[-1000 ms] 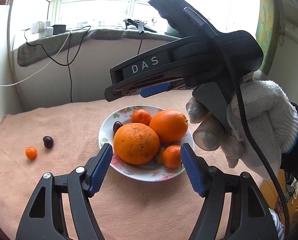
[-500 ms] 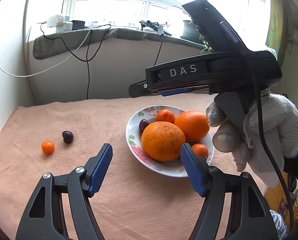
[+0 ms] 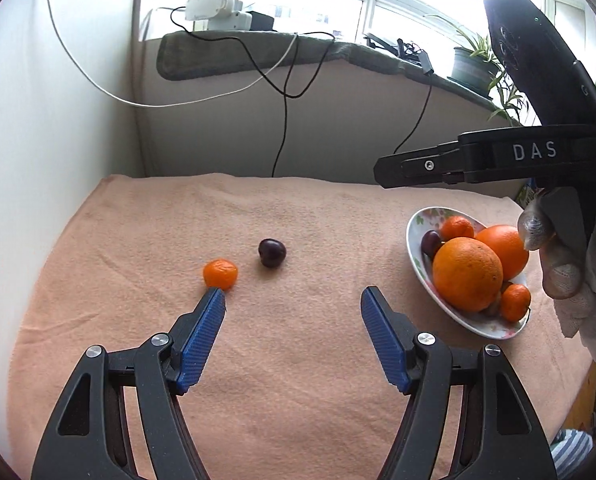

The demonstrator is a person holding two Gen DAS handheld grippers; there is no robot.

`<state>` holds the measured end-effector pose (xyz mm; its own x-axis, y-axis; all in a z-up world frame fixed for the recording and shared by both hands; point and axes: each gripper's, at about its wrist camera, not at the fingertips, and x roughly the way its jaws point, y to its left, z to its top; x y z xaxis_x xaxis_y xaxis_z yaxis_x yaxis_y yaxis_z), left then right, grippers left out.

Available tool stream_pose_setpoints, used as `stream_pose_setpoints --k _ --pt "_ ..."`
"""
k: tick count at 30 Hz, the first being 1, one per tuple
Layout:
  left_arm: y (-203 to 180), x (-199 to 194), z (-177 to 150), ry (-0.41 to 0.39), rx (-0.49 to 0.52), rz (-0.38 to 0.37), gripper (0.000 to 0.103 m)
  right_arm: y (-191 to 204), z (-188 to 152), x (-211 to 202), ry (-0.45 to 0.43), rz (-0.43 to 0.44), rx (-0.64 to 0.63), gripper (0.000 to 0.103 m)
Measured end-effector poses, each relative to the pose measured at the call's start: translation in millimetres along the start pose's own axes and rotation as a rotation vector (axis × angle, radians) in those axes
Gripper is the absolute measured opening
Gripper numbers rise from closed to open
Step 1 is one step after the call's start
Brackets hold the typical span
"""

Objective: Organize fruits
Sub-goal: 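Grasp the last dark plum with the right tool while the left tool grasps the kumquat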

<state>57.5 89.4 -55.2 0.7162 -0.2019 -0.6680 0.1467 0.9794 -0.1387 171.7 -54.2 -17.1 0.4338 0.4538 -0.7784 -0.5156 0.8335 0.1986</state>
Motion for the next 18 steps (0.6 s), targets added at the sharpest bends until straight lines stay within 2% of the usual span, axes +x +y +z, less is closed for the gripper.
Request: stream_pose_setpoints --k 5,10,13,18 --pt "25 13 2 0.023 -0.039 0.012 0.069 14 7 20 0.058 0.051 -0.002 0.076" --pt "41 29 4 0.056 -0.072 0.01 0.052 15 10 42 0.115 0.086 0.047 0.076" --pt "48 38 3 0.076 -0.084 0.008 0.042 15 11 58 0.146 0.107 0.086 0.067" --pt "53 47 2 0.095 -0.09 0.01 0.036 14 10 77 0.19 0.12 0.127 0.059"
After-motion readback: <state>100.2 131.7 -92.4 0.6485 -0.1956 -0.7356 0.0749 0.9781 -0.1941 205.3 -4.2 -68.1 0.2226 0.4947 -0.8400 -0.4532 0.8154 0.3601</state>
